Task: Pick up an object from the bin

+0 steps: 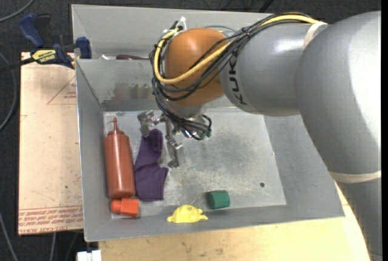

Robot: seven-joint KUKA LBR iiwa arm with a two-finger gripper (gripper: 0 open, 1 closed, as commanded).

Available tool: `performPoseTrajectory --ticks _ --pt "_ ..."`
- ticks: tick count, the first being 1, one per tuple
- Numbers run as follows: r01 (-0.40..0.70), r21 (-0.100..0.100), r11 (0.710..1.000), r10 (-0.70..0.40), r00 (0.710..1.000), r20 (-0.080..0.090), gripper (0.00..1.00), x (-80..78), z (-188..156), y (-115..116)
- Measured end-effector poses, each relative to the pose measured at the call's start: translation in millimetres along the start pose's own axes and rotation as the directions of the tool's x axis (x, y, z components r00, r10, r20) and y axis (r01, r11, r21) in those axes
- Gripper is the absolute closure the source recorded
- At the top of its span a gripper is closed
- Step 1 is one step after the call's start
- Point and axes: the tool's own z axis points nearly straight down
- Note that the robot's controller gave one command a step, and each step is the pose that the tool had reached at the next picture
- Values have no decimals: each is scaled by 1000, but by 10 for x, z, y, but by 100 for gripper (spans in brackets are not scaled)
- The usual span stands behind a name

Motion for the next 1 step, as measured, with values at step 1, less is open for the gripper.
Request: performPoseTrajectory --ticks 1 --pt "224 -2 975 -224 975 1 0 2 222 104"
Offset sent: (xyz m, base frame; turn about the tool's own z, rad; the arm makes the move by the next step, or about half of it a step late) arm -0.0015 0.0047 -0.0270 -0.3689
